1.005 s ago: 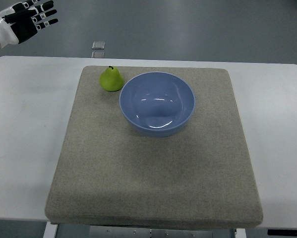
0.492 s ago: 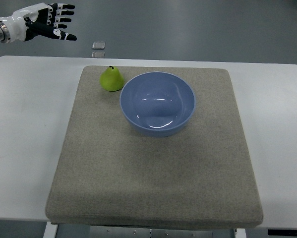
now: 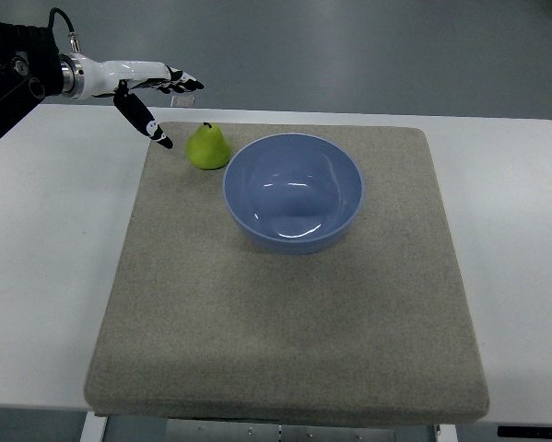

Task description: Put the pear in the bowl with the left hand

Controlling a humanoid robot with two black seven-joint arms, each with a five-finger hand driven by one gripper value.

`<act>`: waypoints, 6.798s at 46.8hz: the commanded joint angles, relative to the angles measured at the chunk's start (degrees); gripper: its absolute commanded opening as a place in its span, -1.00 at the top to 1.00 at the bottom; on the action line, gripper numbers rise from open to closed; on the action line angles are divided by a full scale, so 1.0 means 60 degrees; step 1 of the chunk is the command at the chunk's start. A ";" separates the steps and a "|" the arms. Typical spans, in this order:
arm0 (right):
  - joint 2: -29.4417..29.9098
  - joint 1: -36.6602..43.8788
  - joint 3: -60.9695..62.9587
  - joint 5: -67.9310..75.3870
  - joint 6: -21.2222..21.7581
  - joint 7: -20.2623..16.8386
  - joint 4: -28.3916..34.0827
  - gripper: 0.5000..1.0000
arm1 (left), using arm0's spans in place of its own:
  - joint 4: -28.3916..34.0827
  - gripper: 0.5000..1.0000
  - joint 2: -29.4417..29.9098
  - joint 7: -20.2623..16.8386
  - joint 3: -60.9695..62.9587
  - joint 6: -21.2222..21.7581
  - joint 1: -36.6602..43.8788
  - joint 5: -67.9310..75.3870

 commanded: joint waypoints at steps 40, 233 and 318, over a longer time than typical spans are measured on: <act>0.0000 -0.0010 0.0000 0.0000 0.0000 0.0000 -0.0009 -0.69 | 0.0629 -0.98 -0.1628 0.0119 0.0910 0.2083 0.0733 0.0532; 0.0000 -0.0010 0.0000 0.0000 0.0000 0.0000 -0.0009 -0.70 | -0.5304 -0.98 0.0071 0.0163 -0.0350 0.1482 0.0924 0.0957; 0.0000 0.0004 0.0015 0.0044 0.0088 0.0000 0.0020 -0.70 | -0.0177 -0.99 0.1917 0.4909 -0.0774 -0.1480 0.2491 -1.6636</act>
